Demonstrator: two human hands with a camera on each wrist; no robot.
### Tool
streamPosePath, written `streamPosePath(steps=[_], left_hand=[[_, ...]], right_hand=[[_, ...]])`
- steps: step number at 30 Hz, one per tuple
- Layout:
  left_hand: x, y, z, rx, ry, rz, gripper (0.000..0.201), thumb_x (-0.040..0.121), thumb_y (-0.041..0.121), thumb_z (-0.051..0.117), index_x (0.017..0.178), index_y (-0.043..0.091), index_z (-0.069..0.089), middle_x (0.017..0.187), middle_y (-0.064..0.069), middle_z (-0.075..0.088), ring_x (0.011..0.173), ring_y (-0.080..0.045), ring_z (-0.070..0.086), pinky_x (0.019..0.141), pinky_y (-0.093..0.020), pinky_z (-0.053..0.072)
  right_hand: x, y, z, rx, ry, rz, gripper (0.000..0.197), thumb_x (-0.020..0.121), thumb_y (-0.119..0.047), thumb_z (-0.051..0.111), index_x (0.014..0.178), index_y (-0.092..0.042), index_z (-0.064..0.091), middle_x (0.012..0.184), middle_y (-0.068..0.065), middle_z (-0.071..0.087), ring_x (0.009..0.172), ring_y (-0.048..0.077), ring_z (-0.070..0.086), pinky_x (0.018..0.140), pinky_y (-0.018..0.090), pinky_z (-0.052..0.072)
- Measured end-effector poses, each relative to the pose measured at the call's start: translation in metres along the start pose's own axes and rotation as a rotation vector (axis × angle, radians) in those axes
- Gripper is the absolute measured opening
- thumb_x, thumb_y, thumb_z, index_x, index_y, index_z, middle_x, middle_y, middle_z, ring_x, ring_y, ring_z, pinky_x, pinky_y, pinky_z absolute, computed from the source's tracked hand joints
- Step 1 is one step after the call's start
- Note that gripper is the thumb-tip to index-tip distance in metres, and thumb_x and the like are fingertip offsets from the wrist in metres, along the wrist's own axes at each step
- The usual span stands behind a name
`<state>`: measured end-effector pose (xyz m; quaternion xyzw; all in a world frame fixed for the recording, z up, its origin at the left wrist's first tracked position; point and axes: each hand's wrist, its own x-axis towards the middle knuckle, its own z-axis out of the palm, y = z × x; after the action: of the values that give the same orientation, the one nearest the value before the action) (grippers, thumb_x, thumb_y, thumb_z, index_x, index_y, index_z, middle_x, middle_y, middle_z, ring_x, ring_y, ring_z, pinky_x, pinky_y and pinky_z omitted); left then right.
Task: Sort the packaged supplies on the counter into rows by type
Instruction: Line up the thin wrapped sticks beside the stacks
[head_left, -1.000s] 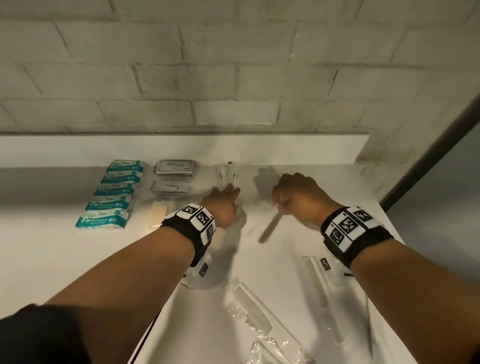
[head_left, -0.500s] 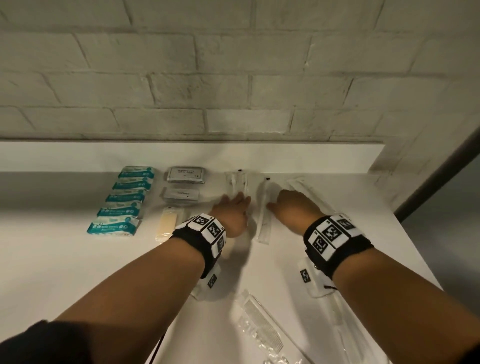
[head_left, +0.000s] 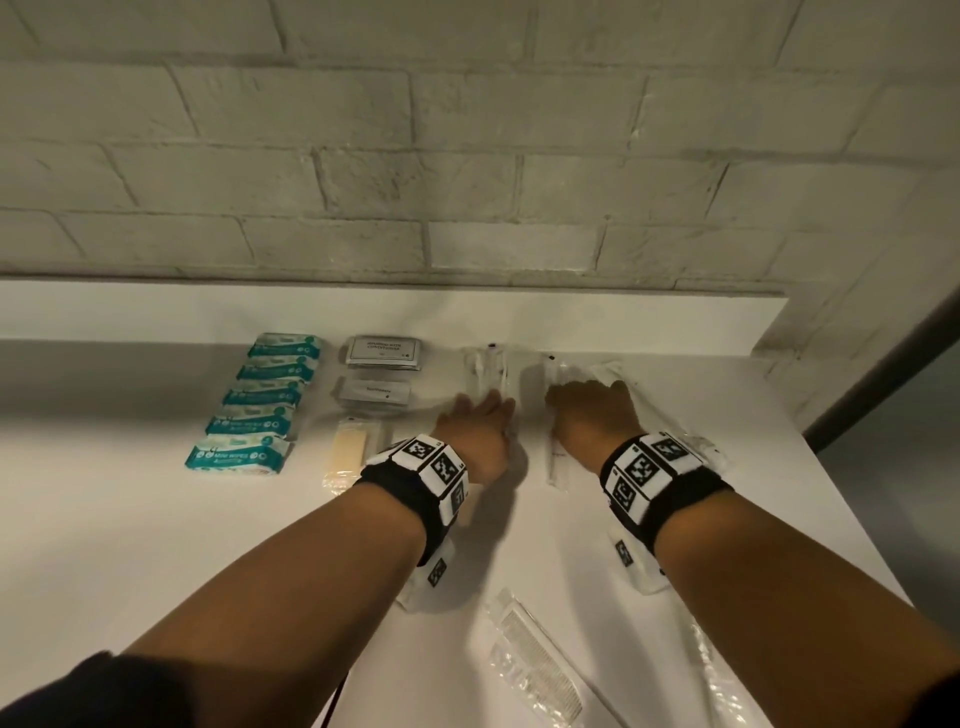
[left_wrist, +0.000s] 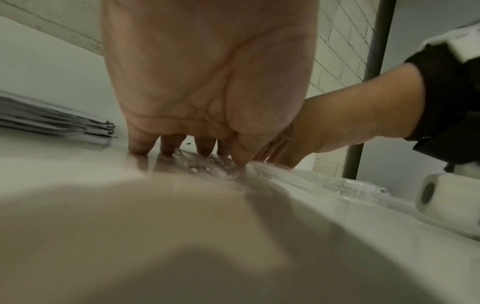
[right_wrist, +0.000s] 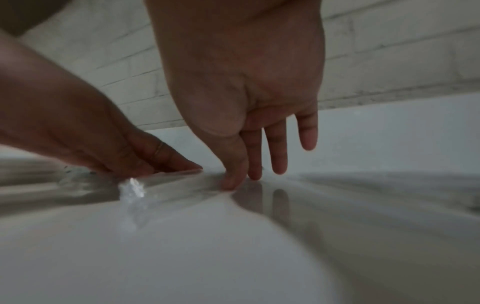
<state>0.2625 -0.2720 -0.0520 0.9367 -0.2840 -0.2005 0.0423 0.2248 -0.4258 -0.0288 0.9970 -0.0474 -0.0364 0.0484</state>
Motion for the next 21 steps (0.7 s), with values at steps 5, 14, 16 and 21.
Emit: streamPosePath(steps=[5,14,16,21], left_hand=[[-0.008,0.005,-0.005,-0.074,0.025,-0.01,0.058,0.1,0.031,0.03,0.154,0.024,0.011,0.162,0.0,0.006,0.146,-0.041,0.008,0.114,-0.058,0.017],[-0.007,0.013,-0.005,-0.068,0.033,-0.005,0.059,0.101,0.044,0.024,0.152,0.036,-0.005,0.161,0.007,-0.016,0.148,-0.036,-0.005,0.112,-0.067,0.01],[-0.006,0.014,-0.006,-0.015,-0.017,0.004,0.057,0.1,0.047,0.021,0.152,0.039,-0.001,0.161,0.008,-0.015,0.147,-0.038,-0.009,0.11,-0.069,0.007],[-0.004,0.017,-0.005,0.03,-0.016,0.0,0.057,0.098,0.05,0.024,0.152,0.037,0.011,0.162,0.005,-0.005,0.147,-0.039,-0.005,0.108,-0.07,0.009]], right_hand=[[0.006,-0.012,-0.001,0.137,-0.195,-0.079,0.051,0.097,-0.017,0.035,0.147,-0.026,0.031,0.148,0.001,0.043,0.141,0.025,0.032,0.113,0.056,0.021],[0.009,0.001,-0.003,0.36,-0.248,-0.061,0.055,0.101,-0.021,0.03,0.153,-0.031,0.014,0.158,-0.004,0.025,0.147,0.021,0.018,0.118,0.05,0.015],[0.005,0.018,-0.009,0.391,-0.09,0.046,0.055,0.098,-0.018,0.036,0.151,-0.028,0.024,0.152,0.002,0.037,0.138,0.025,0.037,0.112,0.042,0.03],[-0.001,0.054,-0.011,0.242,-0.137,0.459,0.038,0.087,-0.025,0.054,0.123,-0.012,0.06,0.118,0.01,0.061,0.109,0.031,0.06,0.087,0.035,0.048]])
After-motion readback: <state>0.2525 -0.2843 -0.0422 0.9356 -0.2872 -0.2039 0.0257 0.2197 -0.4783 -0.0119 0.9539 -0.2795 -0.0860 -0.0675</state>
